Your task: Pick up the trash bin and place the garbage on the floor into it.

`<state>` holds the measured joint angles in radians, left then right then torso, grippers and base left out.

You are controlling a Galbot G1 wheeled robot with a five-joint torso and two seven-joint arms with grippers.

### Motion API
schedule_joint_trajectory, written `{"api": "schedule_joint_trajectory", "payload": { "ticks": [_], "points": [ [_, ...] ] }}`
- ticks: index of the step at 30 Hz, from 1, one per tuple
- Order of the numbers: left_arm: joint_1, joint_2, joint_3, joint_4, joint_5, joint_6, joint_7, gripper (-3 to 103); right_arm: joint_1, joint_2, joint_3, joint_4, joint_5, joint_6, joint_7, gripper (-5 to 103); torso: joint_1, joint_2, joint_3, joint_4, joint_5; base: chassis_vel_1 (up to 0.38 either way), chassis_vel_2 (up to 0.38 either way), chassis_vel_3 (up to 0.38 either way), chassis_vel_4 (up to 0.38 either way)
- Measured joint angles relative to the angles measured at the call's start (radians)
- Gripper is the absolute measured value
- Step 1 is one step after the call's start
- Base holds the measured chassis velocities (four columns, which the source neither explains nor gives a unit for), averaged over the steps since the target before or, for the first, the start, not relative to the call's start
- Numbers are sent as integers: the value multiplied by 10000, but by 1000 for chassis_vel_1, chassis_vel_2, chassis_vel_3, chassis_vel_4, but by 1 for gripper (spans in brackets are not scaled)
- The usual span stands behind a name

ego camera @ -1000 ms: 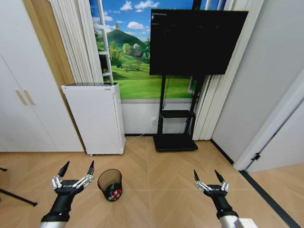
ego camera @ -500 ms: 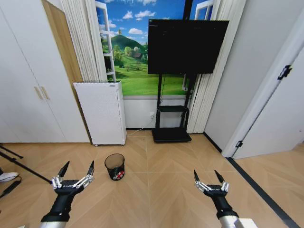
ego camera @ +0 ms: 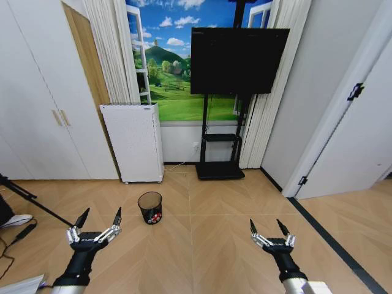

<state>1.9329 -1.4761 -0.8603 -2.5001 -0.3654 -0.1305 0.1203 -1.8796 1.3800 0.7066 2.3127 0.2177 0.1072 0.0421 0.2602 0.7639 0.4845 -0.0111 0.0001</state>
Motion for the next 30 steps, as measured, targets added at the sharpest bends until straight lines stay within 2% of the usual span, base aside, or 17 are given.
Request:
{"api": "schedule_joint_trajectory", "payload": {
  "ticks": [9, 30],
  "points": [
    [2, 0, 0, 0, 0, 0, 1, 100, -4, 0, 0, 0, 0, 0, 0, 100, -10, 6, -5, 0, -2, 120, -135, -127, 125],
    [1, 0, 0, 0, 0, 0, 1, 100, 0, 0, 0, 0, 0, 0, 0, 100, -3, 2, -2, -1, -1, -7, 10, 7, -7]
  ]
}}
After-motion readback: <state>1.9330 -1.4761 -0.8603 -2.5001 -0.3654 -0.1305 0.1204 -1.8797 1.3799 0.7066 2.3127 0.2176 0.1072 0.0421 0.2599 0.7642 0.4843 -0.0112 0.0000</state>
